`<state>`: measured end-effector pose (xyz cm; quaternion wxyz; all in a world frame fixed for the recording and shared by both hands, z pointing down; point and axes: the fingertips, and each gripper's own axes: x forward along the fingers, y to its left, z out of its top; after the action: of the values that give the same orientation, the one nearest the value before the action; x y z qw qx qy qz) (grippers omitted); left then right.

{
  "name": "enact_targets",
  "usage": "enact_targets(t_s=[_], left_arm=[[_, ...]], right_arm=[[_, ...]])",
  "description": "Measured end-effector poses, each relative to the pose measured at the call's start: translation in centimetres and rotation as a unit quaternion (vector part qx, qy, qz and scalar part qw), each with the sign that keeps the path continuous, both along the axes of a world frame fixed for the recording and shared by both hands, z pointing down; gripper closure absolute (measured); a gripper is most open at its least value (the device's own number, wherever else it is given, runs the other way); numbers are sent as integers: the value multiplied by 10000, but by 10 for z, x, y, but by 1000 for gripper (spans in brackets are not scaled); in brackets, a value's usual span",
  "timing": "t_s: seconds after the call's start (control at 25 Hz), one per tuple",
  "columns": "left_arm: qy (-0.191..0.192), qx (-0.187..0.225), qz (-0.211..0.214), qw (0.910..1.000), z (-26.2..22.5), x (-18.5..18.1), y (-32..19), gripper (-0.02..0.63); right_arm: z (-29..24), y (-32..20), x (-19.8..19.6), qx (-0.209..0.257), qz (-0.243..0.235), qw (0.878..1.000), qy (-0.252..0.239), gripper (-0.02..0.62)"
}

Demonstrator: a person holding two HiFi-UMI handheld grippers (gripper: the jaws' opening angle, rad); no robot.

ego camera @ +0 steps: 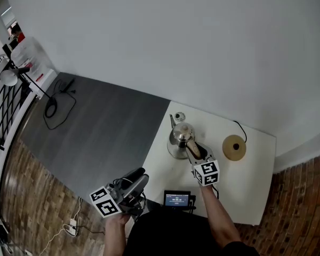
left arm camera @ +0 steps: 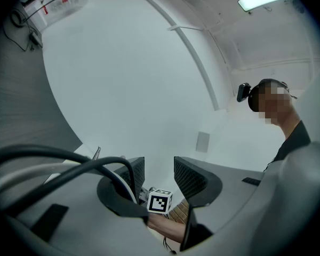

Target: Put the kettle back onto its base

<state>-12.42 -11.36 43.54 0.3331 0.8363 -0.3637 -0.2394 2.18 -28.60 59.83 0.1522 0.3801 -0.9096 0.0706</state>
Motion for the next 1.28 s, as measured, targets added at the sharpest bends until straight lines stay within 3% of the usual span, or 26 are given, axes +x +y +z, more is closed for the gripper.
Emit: enact_targets(t_s=[0.48, 1.28], left_arm=[[-49, -16, 439, 9990, -3, 29, -9, 436], [-93, -25, 1285, 9917, -3, 98, -20, 436]], right_arm=[[-34, 3, 56, 205, 522, 9979, -325, 439], [-79, 8, 221, 637, 1943, 9775, -517, 439]])
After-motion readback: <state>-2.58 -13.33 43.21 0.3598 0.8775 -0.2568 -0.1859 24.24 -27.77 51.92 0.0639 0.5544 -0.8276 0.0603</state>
